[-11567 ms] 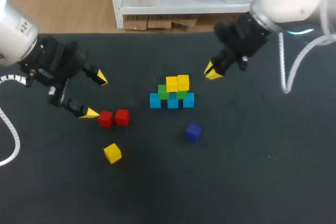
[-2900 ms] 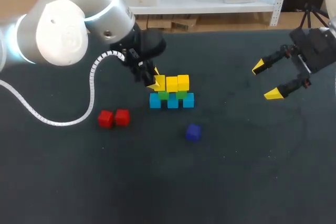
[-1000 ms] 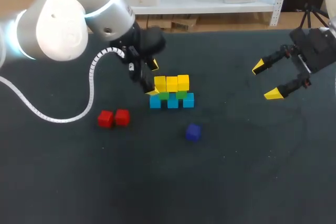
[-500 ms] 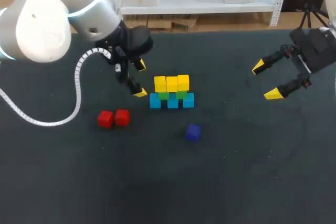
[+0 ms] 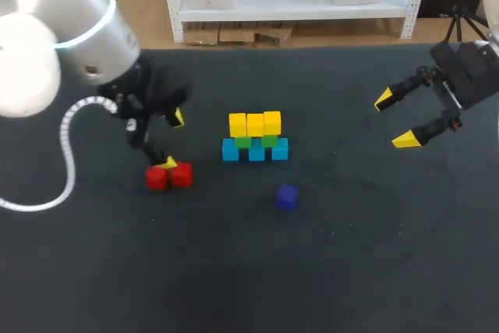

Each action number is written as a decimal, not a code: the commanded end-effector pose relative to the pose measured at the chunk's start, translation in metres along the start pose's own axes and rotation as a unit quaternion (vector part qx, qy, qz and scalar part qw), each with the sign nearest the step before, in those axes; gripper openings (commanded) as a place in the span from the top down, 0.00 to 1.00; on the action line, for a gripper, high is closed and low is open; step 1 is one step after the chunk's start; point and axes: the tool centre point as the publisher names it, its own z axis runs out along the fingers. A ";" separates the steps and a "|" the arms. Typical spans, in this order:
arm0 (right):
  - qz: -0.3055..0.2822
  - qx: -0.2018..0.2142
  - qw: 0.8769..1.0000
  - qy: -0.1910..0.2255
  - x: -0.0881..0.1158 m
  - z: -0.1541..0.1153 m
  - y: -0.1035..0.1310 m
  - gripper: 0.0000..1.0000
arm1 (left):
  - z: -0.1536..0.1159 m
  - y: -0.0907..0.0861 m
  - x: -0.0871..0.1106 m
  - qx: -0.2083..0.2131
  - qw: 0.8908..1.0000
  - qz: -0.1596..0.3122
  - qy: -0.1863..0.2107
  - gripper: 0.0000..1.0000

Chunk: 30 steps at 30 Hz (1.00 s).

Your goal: Place the blue cubes, place green cubes on the blue cubes, place the yellow cubes on the green cubes, then place the red cubes on the yellow cubes, and place purple cube on the red cubes.

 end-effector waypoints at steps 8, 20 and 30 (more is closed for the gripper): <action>0.000 0.000 1.000 0.000 0.000 0.001 0.000 0.00 | 0.000 -0.010 0.025 0.007 1.000 0.009 -0.009 0.00; 0.000 0.000 1.000 0.000 0.000 0.001 0.000 0.00 | 0.029 -0.009 -0.003 0.015 1.000 0.004 -0.025 0.00; 0.000 0.000 1.000 0.000 0.000 0.001 0.000 0.00 | 0.048 -0.003 -0.006 0.017 1.000 0.004 -0.025 0.03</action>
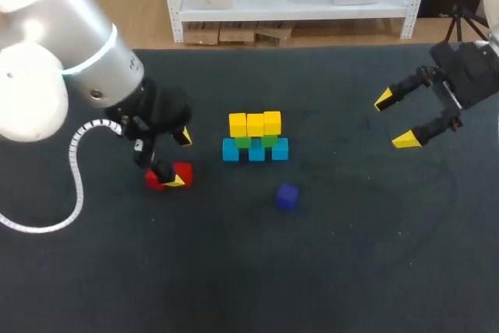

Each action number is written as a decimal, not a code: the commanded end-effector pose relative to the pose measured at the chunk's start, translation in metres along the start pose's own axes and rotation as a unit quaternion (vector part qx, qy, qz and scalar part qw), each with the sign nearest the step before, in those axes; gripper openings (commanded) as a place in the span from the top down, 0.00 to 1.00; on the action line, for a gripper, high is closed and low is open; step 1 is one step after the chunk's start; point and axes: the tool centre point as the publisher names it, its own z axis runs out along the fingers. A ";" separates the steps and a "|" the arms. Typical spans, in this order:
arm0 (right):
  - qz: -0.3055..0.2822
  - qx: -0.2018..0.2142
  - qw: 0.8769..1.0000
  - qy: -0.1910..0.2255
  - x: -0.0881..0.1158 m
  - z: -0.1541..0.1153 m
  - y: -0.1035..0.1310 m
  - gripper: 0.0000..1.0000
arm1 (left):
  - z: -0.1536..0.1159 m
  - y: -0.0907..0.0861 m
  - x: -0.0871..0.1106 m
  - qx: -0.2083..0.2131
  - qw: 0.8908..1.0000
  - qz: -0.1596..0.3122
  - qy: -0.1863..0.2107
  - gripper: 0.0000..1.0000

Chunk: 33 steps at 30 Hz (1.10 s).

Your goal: Place the blue cubes, place green cubes on the blue cubes, place the yellow cubes on the green cubes, then place the red cubes on the yellow cubes, and place purple cube on the red cubes.

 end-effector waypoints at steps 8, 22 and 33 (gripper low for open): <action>0.000 0.000 1.000 0.000 0.000 0.000 0.000 0.00 | 0.008 0.006 0.010 0.005 1.000 0.000 0.012 0.53; 0.000 0.000 1.000 0.000 0.000 0.000 0.000 0.00 | 0.014 -0.001 0.011 0.017 1.000 -0.006 0.014 0.68; 0.000 0.000 1.000 0.000 0.000 0.000 0.000 0.00 | -0.015 -0.004 -0.006 0.001 1.000 -0.008 0.010 1.00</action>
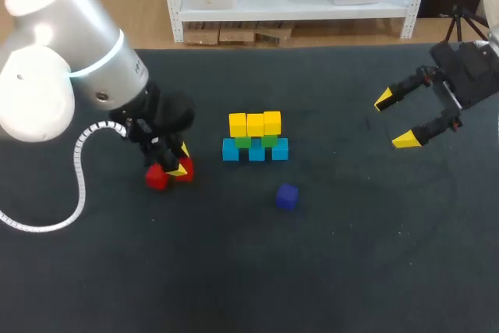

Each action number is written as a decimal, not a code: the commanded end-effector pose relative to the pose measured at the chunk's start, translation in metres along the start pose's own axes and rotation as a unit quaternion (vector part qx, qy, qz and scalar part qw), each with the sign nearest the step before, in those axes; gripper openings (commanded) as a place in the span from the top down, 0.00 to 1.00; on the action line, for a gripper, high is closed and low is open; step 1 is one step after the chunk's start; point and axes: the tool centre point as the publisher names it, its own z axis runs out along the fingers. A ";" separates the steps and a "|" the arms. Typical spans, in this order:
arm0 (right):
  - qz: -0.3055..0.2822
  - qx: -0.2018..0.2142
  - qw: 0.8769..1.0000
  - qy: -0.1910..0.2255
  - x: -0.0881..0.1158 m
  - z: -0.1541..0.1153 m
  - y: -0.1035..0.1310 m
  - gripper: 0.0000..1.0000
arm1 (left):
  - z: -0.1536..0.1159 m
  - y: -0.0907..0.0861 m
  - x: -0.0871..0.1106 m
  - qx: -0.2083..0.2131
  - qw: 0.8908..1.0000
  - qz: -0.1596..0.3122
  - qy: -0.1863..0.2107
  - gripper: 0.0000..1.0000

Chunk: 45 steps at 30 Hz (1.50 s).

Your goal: Place the blue cubes, place green cubes on the blue cubes, place the yellow cubes on the green cubes, then place the red cubes on the yellow cubes, and place purple cube on the red cubes.

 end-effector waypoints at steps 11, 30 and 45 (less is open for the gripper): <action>0.000 0.000 1.000 0.000 0.000 0.000 0.000 0.00 | -0.074 -0.014 -0.041 0.020 0.999 -0.021 0.021 1.00; 0.000 0.000 1.000 0.000 0.000 0.000 0.000 0.00 | -0.087 0.033 -0.113 -0.035 0.999 -0.018 0.003 1.00; 0.000 0.000 1.000 0.000 0.000 0.000 0.000 0.00 | -0.059 0.049 -0.152 -0.033 0.999 0.010 0.013 1.00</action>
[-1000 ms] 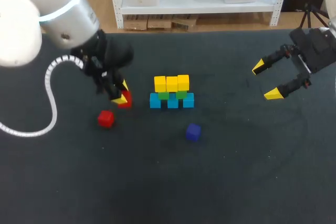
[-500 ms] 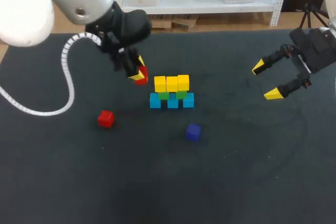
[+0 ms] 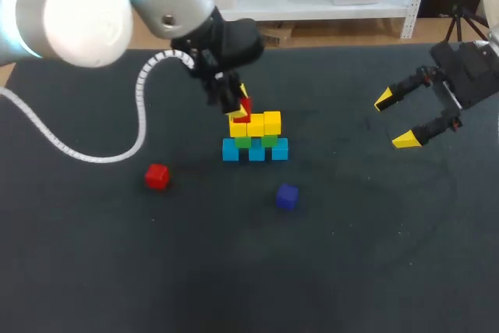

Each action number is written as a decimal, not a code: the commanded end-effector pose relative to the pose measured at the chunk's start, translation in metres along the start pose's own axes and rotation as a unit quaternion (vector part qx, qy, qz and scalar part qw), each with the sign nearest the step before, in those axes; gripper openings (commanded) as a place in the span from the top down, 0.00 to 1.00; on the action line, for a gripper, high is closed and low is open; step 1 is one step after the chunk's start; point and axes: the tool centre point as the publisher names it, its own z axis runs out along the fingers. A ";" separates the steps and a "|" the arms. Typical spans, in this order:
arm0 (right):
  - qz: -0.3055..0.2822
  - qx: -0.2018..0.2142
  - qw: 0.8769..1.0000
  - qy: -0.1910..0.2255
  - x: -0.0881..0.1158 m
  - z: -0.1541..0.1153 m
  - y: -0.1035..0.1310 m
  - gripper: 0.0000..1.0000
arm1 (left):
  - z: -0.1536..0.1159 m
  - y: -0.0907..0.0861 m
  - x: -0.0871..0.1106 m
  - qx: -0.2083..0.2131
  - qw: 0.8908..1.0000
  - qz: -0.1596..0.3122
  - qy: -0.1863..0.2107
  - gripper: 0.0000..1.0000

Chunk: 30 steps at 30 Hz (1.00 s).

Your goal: Place the blue cubes, place green cubes on the blue cubes, place the yellow cubes on the green cubes, then place the red cubes on the yellow cubes, and place purple cube on the red cubes.

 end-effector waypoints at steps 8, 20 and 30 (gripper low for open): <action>0.000 0.000 1.000 0.000 0.000 0.001 0.000 0.00 | 0.020 0.012 -0.030 -0.001 1.000 0.008 -0.005 1.00; 0.000 0.000 1.000 0.000 0.000 0.001 0.000 0.00 | 0.032 0.020 -0.031 -0.016 1.000 -0.014 -0.003 1.00; 0.000 0.000 1.000 0.000 0.000 0.001 0.000 0.00 | 0.035 0.021 -0.023 -0.011 1.000 -0.020 0.002 1.00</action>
